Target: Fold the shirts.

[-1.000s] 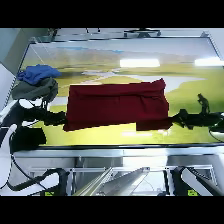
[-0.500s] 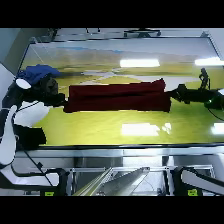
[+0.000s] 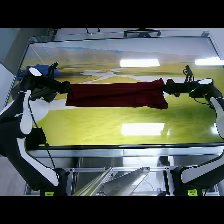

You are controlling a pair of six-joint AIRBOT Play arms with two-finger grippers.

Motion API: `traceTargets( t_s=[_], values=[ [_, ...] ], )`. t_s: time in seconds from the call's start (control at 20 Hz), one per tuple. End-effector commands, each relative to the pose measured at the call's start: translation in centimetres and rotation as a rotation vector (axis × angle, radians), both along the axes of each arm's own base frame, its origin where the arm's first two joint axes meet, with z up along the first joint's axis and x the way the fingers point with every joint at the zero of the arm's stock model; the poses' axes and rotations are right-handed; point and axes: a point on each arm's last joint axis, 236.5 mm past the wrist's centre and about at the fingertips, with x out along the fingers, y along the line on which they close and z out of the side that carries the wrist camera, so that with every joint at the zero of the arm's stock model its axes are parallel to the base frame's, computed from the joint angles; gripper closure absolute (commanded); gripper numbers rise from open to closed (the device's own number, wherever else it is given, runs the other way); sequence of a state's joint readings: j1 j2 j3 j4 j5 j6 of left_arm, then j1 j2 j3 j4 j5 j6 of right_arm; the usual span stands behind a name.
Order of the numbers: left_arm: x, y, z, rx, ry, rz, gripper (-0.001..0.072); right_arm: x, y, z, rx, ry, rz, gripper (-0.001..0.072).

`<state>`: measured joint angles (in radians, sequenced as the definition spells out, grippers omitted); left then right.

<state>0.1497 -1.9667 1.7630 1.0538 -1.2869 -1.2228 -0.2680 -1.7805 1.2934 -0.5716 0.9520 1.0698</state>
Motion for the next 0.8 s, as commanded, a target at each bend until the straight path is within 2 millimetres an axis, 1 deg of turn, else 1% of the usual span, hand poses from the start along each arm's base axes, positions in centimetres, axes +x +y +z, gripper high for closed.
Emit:
traceTargets(
  t_s=[0.0, 0.1, 0.15, 0.2, 0.3, 0.45, 0.5, 0.55, 0.6, 0.65, 0.7, 0.75],
  values=[
    [0.5, -0.2, -2.7, -0.010, 0.066, -0.012, 0.0692, -0.5, -1.0, -3.3, -0.088, 0.031, 0.048, 0.0690],
    [0.1, 1.0, -3.4, 0.038, 0.097, -0.011, 0.0699, -0.1, -1.2, -3.0, -0.116, -0.007, 0.072, 0.0690],
    [0.2, 1.6, -3.3, 0.065, 0.096, -0.012, 0.0699, 0.1, -1.3, -2.6, -0.128, -0.027, 0.085, 0.0690],
    [0.4, 1.6, -2.7, 0.069, 0.089, -0.019, 0.0698, 0.5, -1.3, -2.1, -0.136, -0.047, 0.094, 0.0689],
    [0.9, 1.2, -1.2, 0.071, 0.067, -0.040, 0.0697, 1.2, -1.1, -0.6, -0.143, -0.097, 0.130, 0.0682],
    [0.9, -0.3, 0.8, 0.073, 0.058, -0.097, 0.0696, 1.6, -0.3, 2.0, -0.138, -0.146, 0.182, 0.0683],
    [0.8, -0.9, 1.2, 0.075, 0.059, -0.114, 0.0686, 1.6, -0.1, 3.2, -0.140, -0.165, 0.194, 0.0662],
    [0.7, -1.3, 1.4, 0.076, 0.057, -0.121, 0.0664, 1.5, 0.2, 4.1, -0.142, -0.183, 0.214, 0.0382],
    [0.6, -1.3, 1.6, 0.083, 0.064, -0.115, 0.0392, 1.4, 0.2, 5.0, -0.151, -0.197, 0.236, 0.0093],
    [0.4, -0.9, 1.6, 0.098, 0.078, -0.096, 0.0362, 1.2, -0.3, 5.3, -0.189, -0.194, 0.254, 0.0094],
    [0.2, 0.0, 1.6, 0.137, 0.092, -0.079, 0.0362, 0.9, -1.6, 5.4, -0.243, -0.166, 0.246, 0.0094],
    [0.2, 1.7, 1.8, 0.203, 0.099, -0.043, 0.0362, 0.6, -3.3, 5.3, -0.298, -0.123, 0.217, 0.0092]
  ],
)
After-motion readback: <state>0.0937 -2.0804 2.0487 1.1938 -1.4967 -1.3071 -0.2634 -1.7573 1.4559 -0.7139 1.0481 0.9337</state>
